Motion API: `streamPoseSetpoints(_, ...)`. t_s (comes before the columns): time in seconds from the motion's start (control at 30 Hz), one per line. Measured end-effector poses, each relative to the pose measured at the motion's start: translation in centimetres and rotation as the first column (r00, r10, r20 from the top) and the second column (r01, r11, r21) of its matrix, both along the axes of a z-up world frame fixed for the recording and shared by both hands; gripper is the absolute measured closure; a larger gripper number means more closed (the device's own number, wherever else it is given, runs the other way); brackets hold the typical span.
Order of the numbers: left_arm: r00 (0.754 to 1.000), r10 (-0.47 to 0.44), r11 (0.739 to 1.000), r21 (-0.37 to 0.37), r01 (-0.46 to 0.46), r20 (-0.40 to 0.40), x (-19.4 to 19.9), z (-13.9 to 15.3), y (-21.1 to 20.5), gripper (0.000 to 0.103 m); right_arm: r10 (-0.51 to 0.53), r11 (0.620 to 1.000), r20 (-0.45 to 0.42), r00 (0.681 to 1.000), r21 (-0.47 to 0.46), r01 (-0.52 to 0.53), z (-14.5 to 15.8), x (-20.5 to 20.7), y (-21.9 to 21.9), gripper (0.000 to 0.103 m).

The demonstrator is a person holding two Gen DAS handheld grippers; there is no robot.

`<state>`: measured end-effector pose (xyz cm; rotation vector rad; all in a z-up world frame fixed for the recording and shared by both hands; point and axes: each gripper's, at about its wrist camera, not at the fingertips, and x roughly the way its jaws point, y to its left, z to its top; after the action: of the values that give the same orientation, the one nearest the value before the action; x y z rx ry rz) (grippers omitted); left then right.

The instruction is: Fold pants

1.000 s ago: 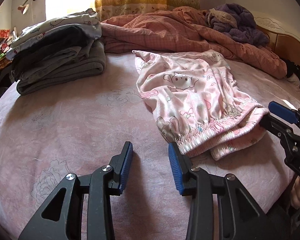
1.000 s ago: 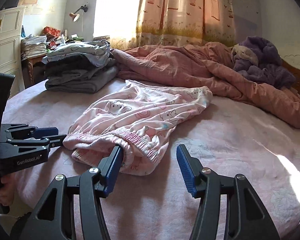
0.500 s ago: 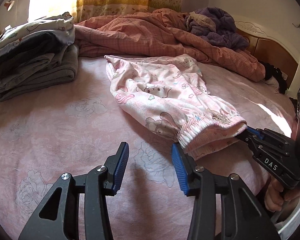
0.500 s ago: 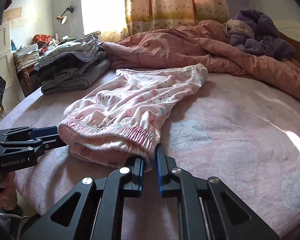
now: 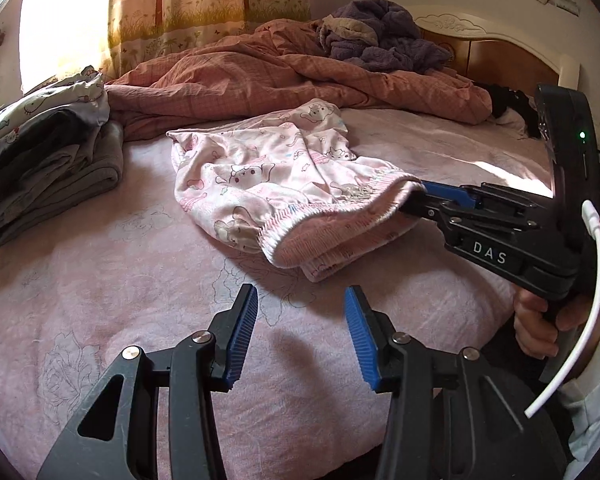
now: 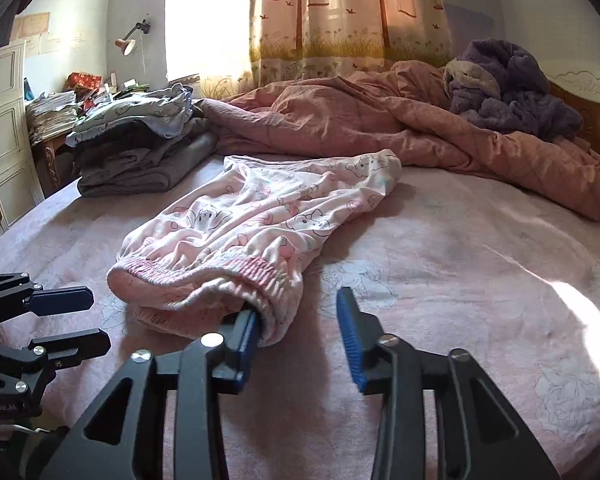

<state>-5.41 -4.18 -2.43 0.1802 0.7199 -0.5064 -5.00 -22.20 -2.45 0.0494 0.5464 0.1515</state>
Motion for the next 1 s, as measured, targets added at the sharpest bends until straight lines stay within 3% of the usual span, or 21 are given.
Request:
streamPoseSetpoints(0.1, 0.999, 0.03, 1.0, 0.004, -0.03, -0.038, 1.9, -0.5, -0.6, 0.059, -0.004, 0.996, -0.041, 0.999, 0.088, 0.008, -0.5, 0.7, -0.6, 0.081)
streamPoseSetpoints(0.2, 0.995, 0.025, 0.999, 0.023, -0.023, -0.092, 3.2, -1.5, -1.5, 0.059, -0.015, 0.993, -0.045, 0.999, 0.12, 0.021, -0.4, 0.9, -1.2, 0.081)
streamPoseSetpoints(0.33, 0.998, 0.047, 0.998, 0.05, -0.045, -0.04, 3.4, -1.5, -2.5, 0.057, -0.016, 0.992, -0.046, 0.999, 0.123, 0.021, -0.4, 1.1, -1.5, 0.081)
streamPoseSetpoints(0.5, 0.995, 0.096, 0.995, 0.026, -0.097, 0.018, 3.7, -1.4, -2.8, 0.057, -0.042, 0.992, -0.036, 0.999, 0.12, 0.046, -0.6, 1.3, -1.5, 0.081)
streamPoseSetpoints(0.6, 0.995, 0.096, 0.995, 0.019, -0.096, 0.013, 4.1, -1.5, -2.7, 0.071, -0.05, 0.992, -0.023, 0.998, 0.112, 0.053, -0.4, 1.7, -1.3, 0.081)
streamPoseSetpoints(0.63, 0.996, 0.091, 0.996, 0.017, -0.091, -0.003, 4.2, -1.5, -2.7, 0.091, -0.054, 0.993, -0.021, 0.998, 0.108, 0.056, -0.4, 1.9, -1.2, 0.081)
streamPoseSetpoints(0.67, 0.997, 0.073, 0.997, 0.01, -0.072, -0.033, 4.4, -1.6, -2.7, 0.098, -0.054, 0.993, -0.025, 0.998, 0.108, 0.056, -0.4, 2.1, -1.1, 0.081)
streamPoseSetpoints(0.8, 0.997, 0.076, 0.997, 0.035, -0.076, -0.005, 3.1, -0.9, -2.5, 0.098, -0.068, 0.989, -0.03, 0.997, 0.127, 0.071, -0.4, 1.8, -1.0, 0.089)
streamPoseSetpoints(1.0, 0.999, 0.046, 0.999, 0.028, -0.047, 0.027, 0.3, 0.3, -1.5, 0.098, -0.112, 0.987, 0.001, 0.994, 0.116, 0.111, 0.2, -2.3, -1.0, 0.09)
